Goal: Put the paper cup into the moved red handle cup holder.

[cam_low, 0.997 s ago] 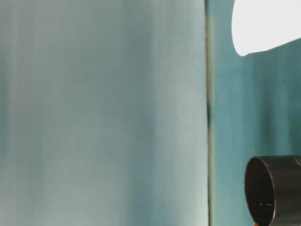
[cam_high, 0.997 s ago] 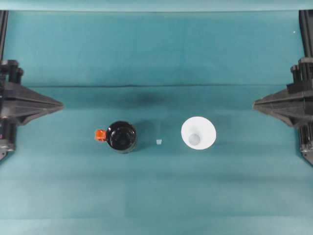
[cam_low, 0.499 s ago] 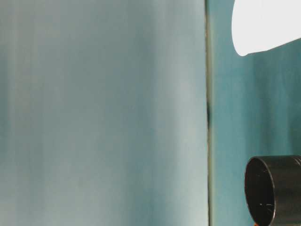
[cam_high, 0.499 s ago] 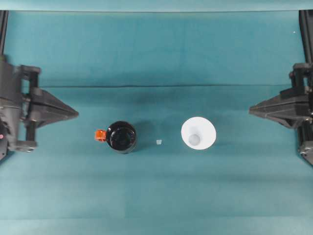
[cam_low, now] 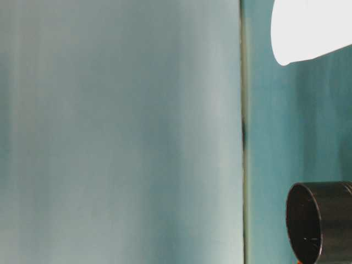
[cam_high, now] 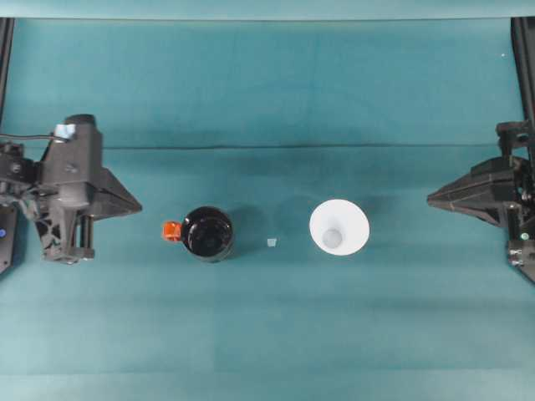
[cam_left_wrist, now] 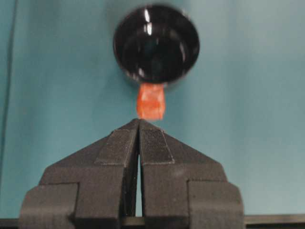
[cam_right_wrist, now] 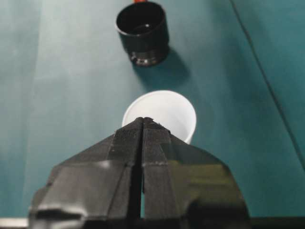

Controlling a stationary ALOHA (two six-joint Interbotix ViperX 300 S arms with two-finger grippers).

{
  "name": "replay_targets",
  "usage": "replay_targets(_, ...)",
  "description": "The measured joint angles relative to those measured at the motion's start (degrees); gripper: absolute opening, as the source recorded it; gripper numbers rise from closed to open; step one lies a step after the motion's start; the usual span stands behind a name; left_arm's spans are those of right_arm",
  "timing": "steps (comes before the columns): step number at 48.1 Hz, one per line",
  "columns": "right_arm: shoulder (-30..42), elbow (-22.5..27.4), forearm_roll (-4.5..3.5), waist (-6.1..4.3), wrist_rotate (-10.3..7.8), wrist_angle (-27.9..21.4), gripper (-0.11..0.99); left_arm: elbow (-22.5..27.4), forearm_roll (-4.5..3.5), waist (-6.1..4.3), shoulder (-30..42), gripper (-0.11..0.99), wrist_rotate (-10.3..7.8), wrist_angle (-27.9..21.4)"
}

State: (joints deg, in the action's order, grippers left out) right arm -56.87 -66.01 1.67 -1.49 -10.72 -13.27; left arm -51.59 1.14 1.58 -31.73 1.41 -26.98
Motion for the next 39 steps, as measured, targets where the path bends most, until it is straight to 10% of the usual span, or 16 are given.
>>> replay_targets(21, -0.18, 0.0, 0.0, -1.05, 0.0, -0.09, -0.11, 0.88, 0.0, 1.67, 1.05, 0.04, 0.44, -0.88)
replay_targets(39, -0.18, 0.0, 0.0, -1.05, 0.0, -0.09, -0.11, 1.49, 0.0, 2.29, 2.55, 0.96, 2.81, -1.05)
